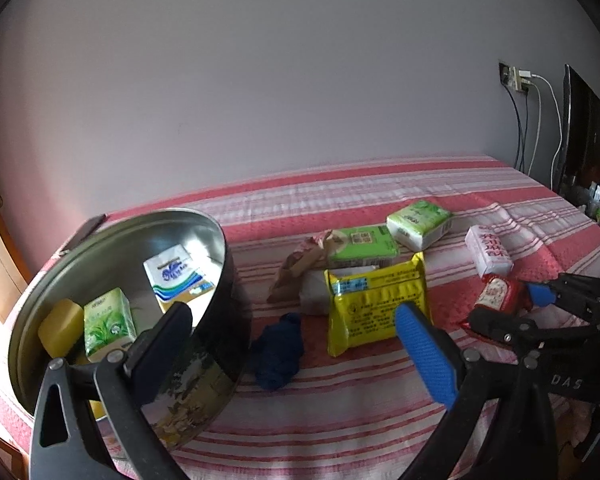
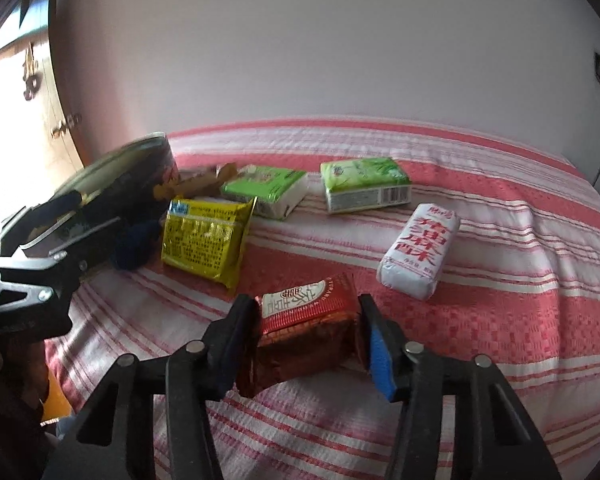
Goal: Organize objects
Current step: 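Move both tools back toward the remaining packets, right tool reaching the red packet, then grasp the red snack packet with the right tool while the left tool grasps the yellow snack bag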
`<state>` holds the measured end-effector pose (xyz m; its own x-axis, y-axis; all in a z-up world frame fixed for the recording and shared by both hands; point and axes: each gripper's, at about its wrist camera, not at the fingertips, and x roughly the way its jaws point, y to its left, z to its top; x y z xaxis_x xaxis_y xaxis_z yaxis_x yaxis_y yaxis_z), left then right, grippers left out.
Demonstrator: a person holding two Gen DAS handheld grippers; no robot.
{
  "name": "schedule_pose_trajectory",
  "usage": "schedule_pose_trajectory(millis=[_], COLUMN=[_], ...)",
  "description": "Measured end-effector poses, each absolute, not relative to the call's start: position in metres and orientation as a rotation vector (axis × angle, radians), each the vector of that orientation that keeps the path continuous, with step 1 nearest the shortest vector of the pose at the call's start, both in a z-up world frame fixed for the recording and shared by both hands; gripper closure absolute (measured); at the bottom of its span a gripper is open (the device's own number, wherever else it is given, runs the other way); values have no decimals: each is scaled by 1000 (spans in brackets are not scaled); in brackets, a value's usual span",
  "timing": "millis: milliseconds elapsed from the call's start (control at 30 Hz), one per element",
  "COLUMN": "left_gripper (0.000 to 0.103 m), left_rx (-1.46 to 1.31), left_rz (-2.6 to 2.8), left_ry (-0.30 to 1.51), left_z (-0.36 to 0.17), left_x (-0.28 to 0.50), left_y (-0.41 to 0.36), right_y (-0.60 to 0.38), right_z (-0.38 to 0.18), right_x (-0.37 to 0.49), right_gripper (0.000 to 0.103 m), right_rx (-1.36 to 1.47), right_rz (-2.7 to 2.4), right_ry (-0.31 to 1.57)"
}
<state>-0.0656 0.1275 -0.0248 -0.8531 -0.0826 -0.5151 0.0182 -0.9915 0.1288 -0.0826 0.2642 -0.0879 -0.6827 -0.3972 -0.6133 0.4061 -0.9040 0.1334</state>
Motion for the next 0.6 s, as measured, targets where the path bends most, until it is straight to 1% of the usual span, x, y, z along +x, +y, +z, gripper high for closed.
schedule_pose_trajectory(millis=[100,267,433,600], left_gripper=[0,0,0,0], left_rx=[821,881,981,1104], left_rz=[-2985,-3001,-3016,-3001], left_ry=[-224,-286,-257,-221], left_z=[-23,-32,-37,-44], left_x=[-65,-77,-95,-116], left_y=[137,157,166,169], right_y=[272,286,301,304], right_z=[-84,-79,-78,-77], right_x=[-77,-71,-69,-65], right_gripper=[49,49,49,49], right_rx=[866,786,742,713], right_rz=[-2578,-2676,-2726,-2750], right_ry=[-31,-145,-282,-314])
